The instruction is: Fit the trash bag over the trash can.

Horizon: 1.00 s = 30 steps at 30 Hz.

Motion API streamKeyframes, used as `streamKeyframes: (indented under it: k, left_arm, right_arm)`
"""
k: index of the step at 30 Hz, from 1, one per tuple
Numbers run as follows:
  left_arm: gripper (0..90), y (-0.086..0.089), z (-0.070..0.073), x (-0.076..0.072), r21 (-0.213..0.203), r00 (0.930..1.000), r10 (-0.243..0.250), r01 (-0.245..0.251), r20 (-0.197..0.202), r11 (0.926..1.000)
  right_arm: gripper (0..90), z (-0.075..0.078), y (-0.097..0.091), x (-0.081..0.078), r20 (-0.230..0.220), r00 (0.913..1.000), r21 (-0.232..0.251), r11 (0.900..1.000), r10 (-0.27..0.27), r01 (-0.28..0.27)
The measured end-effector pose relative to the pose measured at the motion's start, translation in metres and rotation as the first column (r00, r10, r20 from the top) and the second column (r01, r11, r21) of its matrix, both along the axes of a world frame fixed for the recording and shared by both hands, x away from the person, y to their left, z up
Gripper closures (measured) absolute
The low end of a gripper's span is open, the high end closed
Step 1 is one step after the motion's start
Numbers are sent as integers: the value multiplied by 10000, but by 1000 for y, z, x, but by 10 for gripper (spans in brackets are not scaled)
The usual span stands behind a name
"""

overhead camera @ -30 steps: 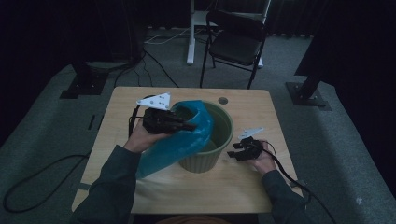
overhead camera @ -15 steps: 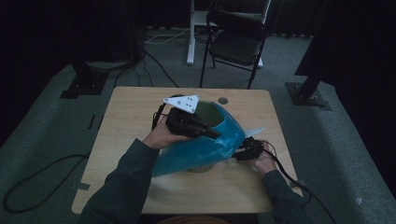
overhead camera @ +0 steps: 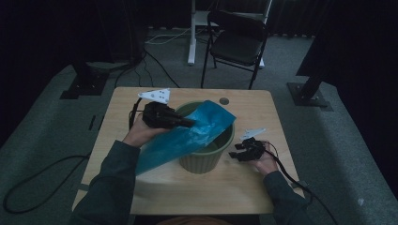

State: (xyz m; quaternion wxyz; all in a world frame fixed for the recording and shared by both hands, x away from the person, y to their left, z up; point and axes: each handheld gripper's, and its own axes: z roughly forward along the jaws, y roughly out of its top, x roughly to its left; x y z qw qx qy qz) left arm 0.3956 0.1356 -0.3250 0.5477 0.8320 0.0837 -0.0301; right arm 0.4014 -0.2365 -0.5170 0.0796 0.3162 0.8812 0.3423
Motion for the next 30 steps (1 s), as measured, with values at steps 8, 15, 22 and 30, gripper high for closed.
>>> streamKeyframes:
  k: [8,15,22,30]
  left_arm:
    - [871,28,-5,-11,-35,9999,19,-20,-145,10000]
    - [863,46,0,-32,-169,9995,-296,298,80,9994]
    - [859,69,10,-50,-381,9991,-291,303,303,9988]
    - [855,76,12,-54,-566,9981,-515,534,343,9970]
  right_arm:
    - [465,-1,1,0,-28,10000,-23,10000,23,-23]
    - [465,-1,1,0,-57,10000,-29,10000,18,-18]
    - [465,-1,1,0,-69,10000,-7,10000,2,-2]
    - [465,-2,2,0,-82,10000,-27,10000,19,-19]
